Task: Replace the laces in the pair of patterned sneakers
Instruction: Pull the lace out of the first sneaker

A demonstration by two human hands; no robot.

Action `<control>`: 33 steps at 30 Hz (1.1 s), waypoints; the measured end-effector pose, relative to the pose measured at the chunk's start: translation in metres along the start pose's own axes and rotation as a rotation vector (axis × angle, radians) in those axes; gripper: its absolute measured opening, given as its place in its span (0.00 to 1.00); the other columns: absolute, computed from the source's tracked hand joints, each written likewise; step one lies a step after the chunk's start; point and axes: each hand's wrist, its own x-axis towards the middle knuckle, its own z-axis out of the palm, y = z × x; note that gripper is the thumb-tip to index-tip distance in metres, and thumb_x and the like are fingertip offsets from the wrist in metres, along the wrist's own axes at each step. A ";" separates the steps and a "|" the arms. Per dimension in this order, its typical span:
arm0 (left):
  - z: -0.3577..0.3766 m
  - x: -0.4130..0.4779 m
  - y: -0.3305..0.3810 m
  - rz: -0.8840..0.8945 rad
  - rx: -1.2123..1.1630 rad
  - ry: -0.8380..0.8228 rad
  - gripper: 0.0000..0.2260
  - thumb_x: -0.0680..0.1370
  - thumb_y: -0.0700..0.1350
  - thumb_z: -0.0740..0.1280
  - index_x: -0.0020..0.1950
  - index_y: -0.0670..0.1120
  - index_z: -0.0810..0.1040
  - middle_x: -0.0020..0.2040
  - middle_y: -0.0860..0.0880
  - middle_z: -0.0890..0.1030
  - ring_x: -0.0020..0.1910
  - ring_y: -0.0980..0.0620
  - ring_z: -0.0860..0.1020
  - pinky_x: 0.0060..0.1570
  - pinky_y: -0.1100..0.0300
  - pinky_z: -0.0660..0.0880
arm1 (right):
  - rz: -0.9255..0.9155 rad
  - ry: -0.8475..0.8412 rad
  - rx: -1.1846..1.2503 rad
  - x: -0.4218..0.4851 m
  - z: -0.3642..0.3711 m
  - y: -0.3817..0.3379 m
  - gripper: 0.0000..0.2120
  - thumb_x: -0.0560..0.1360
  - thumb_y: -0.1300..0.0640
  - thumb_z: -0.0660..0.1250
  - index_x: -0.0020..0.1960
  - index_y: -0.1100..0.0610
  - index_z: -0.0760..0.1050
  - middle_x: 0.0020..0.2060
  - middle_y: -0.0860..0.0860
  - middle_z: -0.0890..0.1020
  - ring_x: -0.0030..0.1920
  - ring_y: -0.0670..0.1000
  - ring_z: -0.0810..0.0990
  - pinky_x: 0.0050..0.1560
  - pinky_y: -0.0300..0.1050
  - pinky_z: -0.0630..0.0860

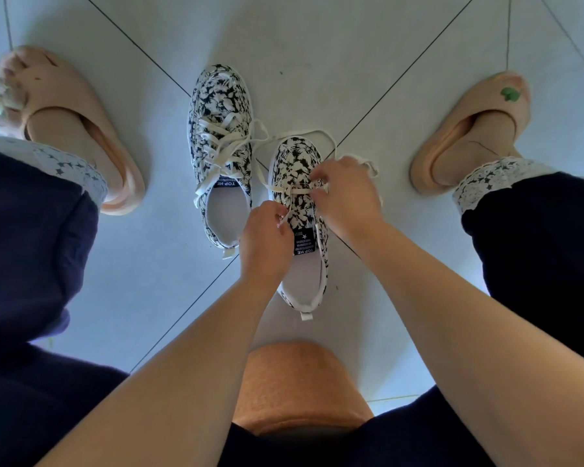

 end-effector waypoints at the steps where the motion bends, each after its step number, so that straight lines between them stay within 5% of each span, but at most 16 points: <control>1: 0.000 0.000 0.000 -0.004 0.001 0.001 0.10 0.76 0.38 0.61 0.56 0.44 0.75 0.55 0.46 0.76 0.48 0.47 0.76 0.43 0.60 0.67 | -0.074 -0.043 -0.105 0.000 0.007 -0.005 0.11 0.75 0.59 0.64 0.56 0.52 0.77 0.55 0.53 0.74 0.55 0.54 0.73 0.53 0.48 0.71; 6: 0.000 0.000 0.000 -0.022 -0.011 -0.006 0.10 0.76 0.37 0.60 0.55 0.44 0.74 0.54 0.46 0.76 0.46 0.48 0.75 0.43 0.61 0.66 | -0.195 -0.051 -0.410 0.004 0.022 -0.008 0.09 0.72 0.62 0.64 0.52 0.55 0.77 0.52 0.54 0.74 0.55 0.56 0.72 0.51 0.48 0.67; 8: 0.000 0.000 0.000 -0.032 -0.017 -0.004 0.10 0.76 0.37 0.60 0.55 0.44 0.74 0.54 0.46 0.76 0.45 0.50 0.73 0.43 0.61 0.66 | -0.215 -0.121 -0.347 0.007 0.018 -0.010 0.04 0.73 0.59 0.65 0.47 0.54 0.78 0.51 0.53 0.73 0.55 0.55 0.71 0.51 0.46 0.67; 11: 0.000 0.001 0.001 -0.042 -0.015 -0.001 0.10 0.76 0.36 0.60 0.56 0.43 0.74 0.54 0.45 0.76 0.45 0.50 0.72 0.43 0.61 0.65 | -0.085 -0.298 0.074 0.006 -0.008 -0.012 0.03 0.75 0.57 0.66 0.42 0.53 0.75 0.41 0.47 0.76 0.47 0.49 0.75 0.45 0.38 0.71; 16: 0.000 0.001 0.003 -0.029 -0.007 -0.016 0.11 0.76 0.35 0.59 0.56 0.42 0.74 0.54 0.44 0.76 0.43 0.51 0.71 0.41 0.62 0.65 | 0.177 -0.472 0.978 -0.010 -0.080 -0.016 0.08 0.75 0.68 0.60 0.40 0.59 0.73 0.26 0.48 0.78 0.29 0.46 0.76 0.39 0.38 0.75; 22: -0.004 -0.001 0.007 -0.014 0.023 -0.040 0.12 0.77 0.36 0.59 0.59 0.43 0.74 0.56 0.44 0.76 0.43 0.53 0.70 0.38 0.63 0.63 | 0.098 -0.447 1.594 -0.028 -0.148 -0.024 0.04 0.66 0.62 0.62 0.36 0.59 0.75 0.25 0.49 0.73 0.24 0.45 0.66 0.30 0.37 0.73; 25: -0.004 0.000 0.009 -0.010 0.041 -0.043 0.13 0.77 0.36 0.58 0.60 0.43 0.74 0.57 0.44 0.76 0.43 0.52 0.71 0.41 0.63 0.64 | 0.257 -0.298 1.301 -0.020 -0.145 -0.011 0.05 0.67 0.63 0.63 0.34 0.56 0.71 0.23 0.49 0.72 0.23 0.45 0.63 0.25 0.34 0.66; 29: -0.004 0.000 0.008 -0.017 0.042 -0.041 0.12 0.77 0.37 0.59 0.59 0.43 0.74 0.56 0.44 0.76 0.42 0.52 0.71 0.40 0.63 0.64 | 0.257 -0.230 0.083 -0.007 -0.093 0.018 0.02 0.72 0.58 0.67 0.44 0.54 0.75 0.34 0.47 0.76 0.35 0.49 0.71 0.35 0.40 0.67; 33: -0.002 0.000 0.007 -0.007 0.043 -0.037 0.12 0.77 0.36 0.59 0.59 0.43 0.74 0.56 0.44 0.76 0.43 0.51 0.71 0.42 0.62 0.64 | 0.089 -0.290 -0.116 -0.011 -0.040 0.015 0.21 0.72 0.48 0.68 0.63 0.51 0.69 0.48 0.51 0.74 0.43 0.52 0.75 0.41 0.42 0.69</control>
